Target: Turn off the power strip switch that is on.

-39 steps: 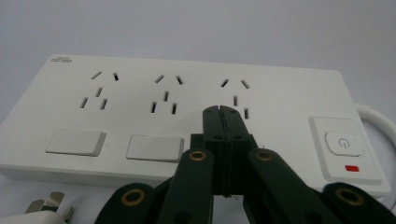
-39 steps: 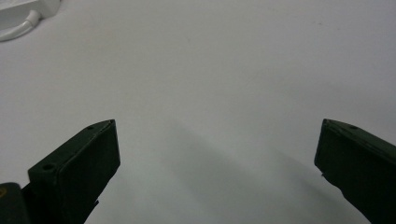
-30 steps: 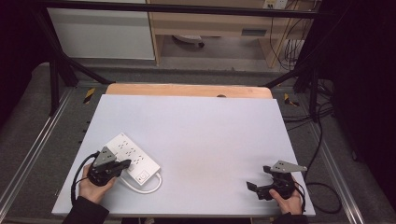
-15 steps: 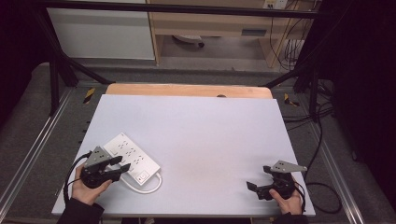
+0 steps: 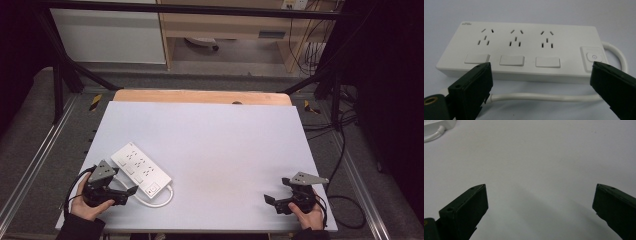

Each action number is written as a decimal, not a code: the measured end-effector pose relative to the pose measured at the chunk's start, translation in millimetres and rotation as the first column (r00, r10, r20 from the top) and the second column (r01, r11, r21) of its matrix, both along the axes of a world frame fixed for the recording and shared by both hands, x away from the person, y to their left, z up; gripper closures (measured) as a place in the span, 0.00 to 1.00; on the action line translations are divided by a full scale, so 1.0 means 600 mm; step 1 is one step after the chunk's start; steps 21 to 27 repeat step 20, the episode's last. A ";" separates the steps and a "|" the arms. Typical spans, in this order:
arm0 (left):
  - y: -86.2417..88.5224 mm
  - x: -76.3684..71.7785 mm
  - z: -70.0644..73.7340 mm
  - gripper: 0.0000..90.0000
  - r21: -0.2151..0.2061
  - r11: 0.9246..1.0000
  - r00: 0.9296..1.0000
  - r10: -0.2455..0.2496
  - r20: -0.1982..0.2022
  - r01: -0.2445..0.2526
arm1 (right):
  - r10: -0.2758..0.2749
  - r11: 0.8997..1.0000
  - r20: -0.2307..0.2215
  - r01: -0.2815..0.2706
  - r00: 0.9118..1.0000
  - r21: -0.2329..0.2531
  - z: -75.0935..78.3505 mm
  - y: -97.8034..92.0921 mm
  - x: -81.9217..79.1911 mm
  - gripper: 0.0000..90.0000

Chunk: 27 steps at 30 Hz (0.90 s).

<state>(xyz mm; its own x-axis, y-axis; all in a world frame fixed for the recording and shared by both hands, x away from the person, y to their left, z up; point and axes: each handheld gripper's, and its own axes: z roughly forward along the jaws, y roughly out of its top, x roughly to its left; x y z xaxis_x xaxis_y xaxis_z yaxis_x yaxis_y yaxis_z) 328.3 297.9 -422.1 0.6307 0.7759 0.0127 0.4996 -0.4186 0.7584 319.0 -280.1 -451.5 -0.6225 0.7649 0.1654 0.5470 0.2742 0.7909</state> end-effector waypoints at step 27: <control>0.012 -0.006 -0.023 0.03 0.012 1.000 1.000 -0.011 -0.025 0.011 | 0.003 1.000 -0.005 -0.003 1.000 -0.004 -0.001 0.001 0.001 0.01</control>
